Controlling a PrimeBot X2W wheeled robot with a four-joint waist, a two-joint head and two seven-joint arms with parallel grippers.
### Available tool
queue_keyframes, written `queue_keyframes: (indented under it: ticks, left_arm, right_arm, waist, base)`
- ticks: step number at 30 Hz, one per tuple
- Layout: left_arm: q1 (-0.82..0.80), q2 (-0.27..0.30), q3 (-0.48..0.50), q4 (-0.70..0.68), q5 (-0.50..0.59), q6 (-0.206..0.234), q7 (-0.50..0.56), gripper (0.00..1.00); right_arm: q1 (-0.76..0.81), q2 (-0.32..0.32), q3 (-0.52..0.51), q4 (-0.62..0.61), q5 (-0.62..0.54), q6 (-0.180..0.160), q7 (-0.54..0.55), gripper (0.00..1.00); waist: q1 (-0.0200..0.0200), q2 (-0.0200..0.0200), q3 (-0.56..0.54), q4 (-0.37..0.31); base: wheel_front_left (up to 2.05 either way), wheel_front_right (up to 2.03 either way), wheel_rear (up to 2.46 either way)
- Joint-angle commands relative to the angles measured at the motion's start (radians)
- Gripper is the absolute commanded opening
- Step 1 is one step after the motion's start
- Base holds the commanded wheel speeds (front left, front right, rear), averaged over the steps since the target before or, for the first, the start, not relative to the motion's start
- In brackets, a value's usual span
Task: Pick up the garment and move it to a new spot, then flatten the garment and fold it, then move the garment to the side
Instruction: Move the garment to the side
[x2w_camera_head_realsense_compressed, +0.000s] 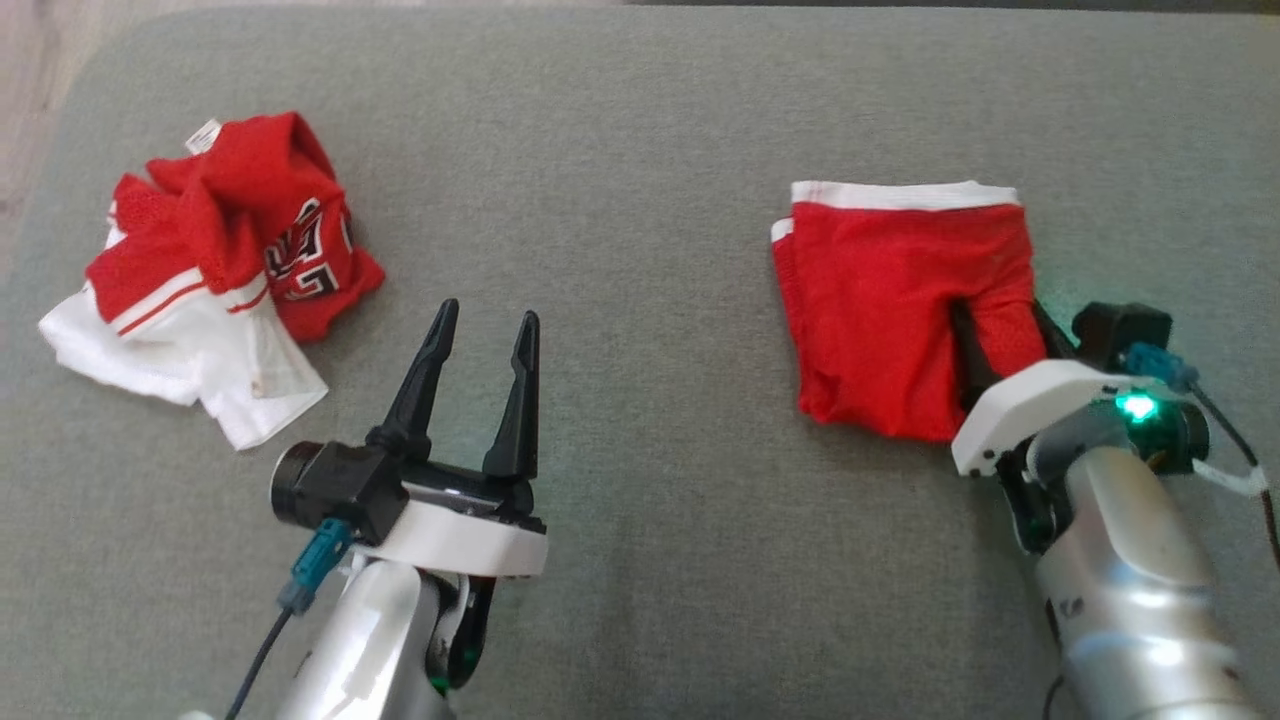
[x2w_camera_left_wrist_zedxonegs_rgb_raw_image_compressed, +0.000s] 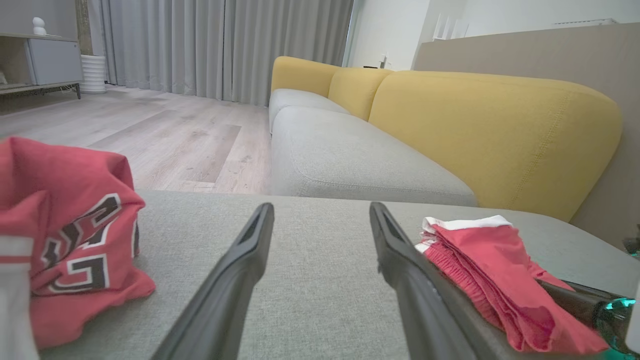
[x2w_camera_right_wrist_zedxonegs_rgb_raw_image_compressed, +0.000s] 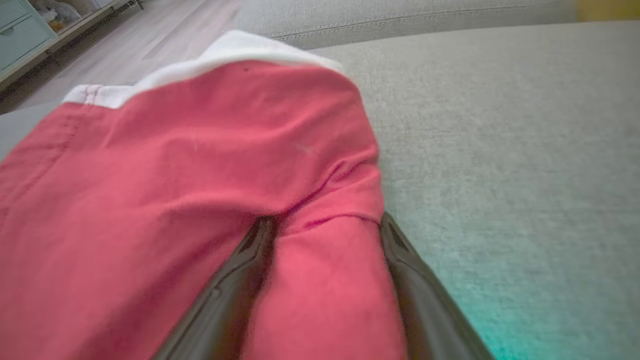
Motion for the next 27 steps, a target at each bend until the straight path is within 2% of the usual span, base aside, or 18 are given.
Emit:
queue_keyframes:
  ticks: [1, 3, 4, 5, 12, 17, 21, 27]
  left_arm:
    - [-0.038, 0.004, 0.024, -0.028, 0.002, 0.002, -0.006, 1.00]
    - [-0.040, 0.004, 0.022, -0.027, 0.000, 0.004, -0.006, 1.00]
    - [-0.041, 0.004, 0.021, -0.027, 0.000, 0.005, -0.006, 1.00]
    - [-0.041, 0.004, 0.022, -0.027, -0.001, 0.006, -0.006, 1.00]
    - [-0.024, 0.004, 0.034, -0.019, 0.001, 0.013, -0.006, 1.00]
    - [-0.010, 0.004, 0.042, -0.023, 0.001, 0.016, -0.006, 1.00]
    - [-0.002, 0.004, 0.044, -0.030, -0.001, 0.020, -0.006, 1.00]
    - [-0.001, 0.004, 0.047, -0.043, 0.001, 0.020, -0.006, 1.00]
  right_arm:
    - [-0.028, 0.002, 0.029, -0.002, -0.007, 0.002, 0.007, 1.00]
    - [-0.046, 0.002, 0.035, 0.047, -0.021, 0.002, 0.013, 1.00]
    - [-0.055, 0.002, 0.038, 0.067, -0.025, 0.002, 0.011, 0.47]
    - [-0.062, 0.002, 0.042, 0.082, -0.031, 0.002, 0.003, 0.00]
    - [-0.097, 0.002, 0.034, 0.101, -0.151, 0.002, -0.102, 0.00]
    - [-0.102, -0.004, 0.032, 0.060, -0.261, 0.002, -0.109, 0.00]
    - [-0.094, -0.065, 0.052, 0.026, -0.308, 0.002, -0.075, 0.00]
    - [-0.084, -0.224, 0.093, 0.001, -0.302, 0.002, -0.036, 0.00]
  waist:
    - [-0.0002, 0.0000, 0.007, 0.010]
    - [-0.0002, 0.0000, 0.008, 0.015]
    - [-0.0002, 0.0000, 0.007, 0.016]
    - [-0.0002, 0.0000, 0.006, 0.017]
    - [-0.0002, 0.0000, -0.033, -0.021]
    - [-0.0002, 0.0000, -0.067, -0.063]
    - [-0.0002, 0.0000, -0.080, -0.086]
    - [-0.0002, 0.0000, -0.060, -0.101]
  base:
    - [0.00, 0.00, 0.00]
    - [0.00, 0.00, 0.00]
    - [0.00, 0.00, 0.00]
    - [0.00, 0.00, 0.00]
    - [0.00, 0.00, 0.00]
    - [0.00, 0.00, 0.00]
    - [0.00, 0.00, 0.00]
    - [0.00, 0.00, 0.00]
